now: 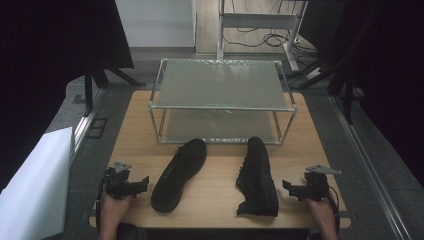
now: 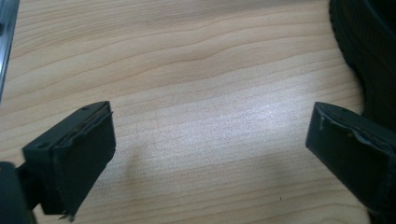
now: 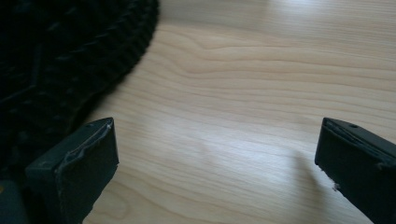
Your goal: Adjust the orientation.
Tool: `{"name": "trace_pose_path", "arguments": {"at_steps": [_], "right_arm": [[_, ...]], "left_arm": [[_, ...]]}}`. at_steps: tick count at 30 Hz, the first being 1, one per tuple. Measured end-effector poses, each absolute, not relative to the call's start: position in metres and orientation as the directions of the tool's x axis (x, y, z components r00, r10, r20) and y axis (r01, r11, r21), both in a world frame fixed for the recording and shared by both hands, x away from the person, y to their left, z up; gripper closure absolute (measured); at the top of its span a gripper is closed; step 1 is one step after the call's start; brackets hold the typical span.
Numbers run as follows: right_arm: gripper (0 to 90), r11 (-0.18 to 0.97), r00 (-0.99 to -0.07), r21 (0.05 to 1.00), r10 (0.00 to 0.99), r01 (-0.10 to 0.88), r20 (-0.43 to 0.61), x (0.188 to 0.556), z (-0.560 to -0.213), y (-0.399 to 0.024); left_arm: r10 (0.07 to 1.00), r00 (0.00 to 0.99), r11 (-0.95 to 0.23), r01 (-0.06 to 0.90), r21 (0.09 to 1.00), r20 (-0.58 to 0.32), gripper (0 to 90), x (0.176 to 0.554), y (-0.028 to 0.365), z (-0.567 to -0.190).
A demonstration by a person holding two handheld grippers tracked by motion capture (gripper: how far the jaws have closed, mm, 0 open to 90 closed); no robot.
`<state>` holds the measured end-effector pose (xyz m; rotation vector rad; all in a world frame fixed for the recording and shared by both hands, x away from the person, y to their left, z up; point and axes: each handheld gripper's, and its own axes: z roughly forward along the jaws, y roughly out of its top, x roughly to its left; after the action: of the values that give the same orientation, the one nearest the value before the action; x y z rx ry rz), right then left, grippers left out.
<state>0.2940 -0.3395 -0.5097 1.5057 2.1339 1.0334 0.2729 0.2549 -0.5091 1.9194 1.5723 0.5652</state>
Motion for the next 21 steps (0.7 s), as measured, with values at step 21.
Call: {"name": "trace_pose_path", "arguments": {"at_steps": [21], "right_arm": [[0.0, 0.21, -0.437, 0.717, 0.887, 0.665, 0.146, 0.2954, -0.5118, -0.3315]], "left_arm": [[0.975, 0.221, -0.138, 0.707, 0.694, -0.031, 0.0, 0.273, 0.2554, -0.5105]]}}
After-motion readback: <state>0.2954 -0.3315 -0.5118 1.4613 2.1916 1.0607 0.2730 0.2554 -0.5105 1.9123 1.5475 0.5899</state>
